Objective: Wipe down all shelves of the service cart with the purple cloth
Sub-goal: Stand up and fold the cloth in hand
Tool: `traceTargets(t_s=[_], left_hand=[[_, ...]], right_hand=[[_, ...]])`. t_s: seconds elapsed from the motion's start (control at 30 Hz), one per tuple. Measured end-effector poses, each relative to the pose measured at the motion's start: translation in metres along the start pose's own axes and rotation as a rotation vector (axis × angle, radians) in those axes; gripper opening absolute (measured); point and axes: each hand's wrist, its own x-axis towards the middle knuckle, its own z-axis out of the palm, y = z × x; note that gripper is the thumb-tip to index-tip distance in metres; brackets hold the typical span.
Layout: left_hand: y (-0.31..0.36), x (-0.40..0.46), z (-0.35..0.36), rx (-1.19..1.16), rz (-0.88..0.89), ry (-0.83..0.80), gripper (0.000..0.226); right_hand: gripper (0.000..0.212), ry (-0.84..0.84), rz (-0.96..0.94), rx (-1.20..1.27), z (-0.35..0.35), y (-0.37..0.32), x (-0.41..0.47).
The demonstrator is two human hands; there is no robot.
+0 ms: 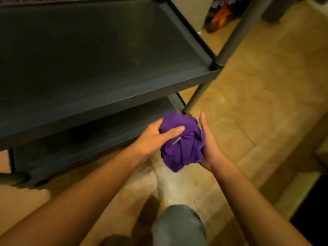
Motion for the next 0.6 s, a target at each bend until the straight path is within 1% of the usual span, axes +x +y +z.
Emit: traceTargets(t_s=[0.07, 0.13, 0.17, 0.23, 0.3, 0.37, 0.4, 0.47, 0.5, 0.57, 0.6], left_hand=[[0.041, -0.027, 0.016, 0.062, -0.008, 0.065, 0.052], [0.080, -0.054, 0.033, 0.148, 0.011, 0.172, 0.045], [0.102, -0.068, 0.042, 0.183, 0.028, 0.211, 0.039], [0.146, -0.095, 0.060, 0.236, 0.033, 0.234, 0.031], [0.192, -0.123, 0.078, 0.298, 0.009, 0.218, 0.035], [0.235, -0.147, 0.096, 0.336, -0.031, 0.188, 0.039], [0.257, -0.160, 0.107, 0.356, -0.051, 0.183, 0.039], [0.297, -0.179, 0.125, 0.361, -0.061, 0.201, 0.042], [0.316, -0.188, 0.134, 0.347, -0.058, 0.206, 0.043], [0.352, -0.206, 0.152, 0.284, -0.061, 0.171, 0.047], [0.366, -0.215, 0.160, 0.231, -0.070, 0.130, 0.046]], right_hand=[[0.068, 0.005, -0.022, -0.026, 0.013, -0.021, -0.042], [0.051, -0.040, -0.046, -0.089, 0.027, -0.041, -0.083], [0.044, -0.071, -0.052, -0.173, 0.035, -0.054, -0.106], [0.039, -0.113, -0.058, -0.395, 0.053, -0.078, -0.150], [0.039, -0.078, -0.083, -0.514, 0.071, -0.101, -0.193], [0.038, -0.006, -0.106, -0.532, 0.090, -0.126, -0.232], [0.032, 0.025, -0.116, -0.532, 0.100, -0.138, -0.253], [0.013, 0.075, -0.140, -0.508, 0.115, -0.159, -0.284], [0.009, 0.114, -0.154, -0.473, 0.122, -0.171, -0.298], [0.014, 0.205, -0.182, -0.379, 0.133, -0.198, -0.327], [0.017, 0.225, -0.206, -0.330, 0.138, -0.212, -0.339]])
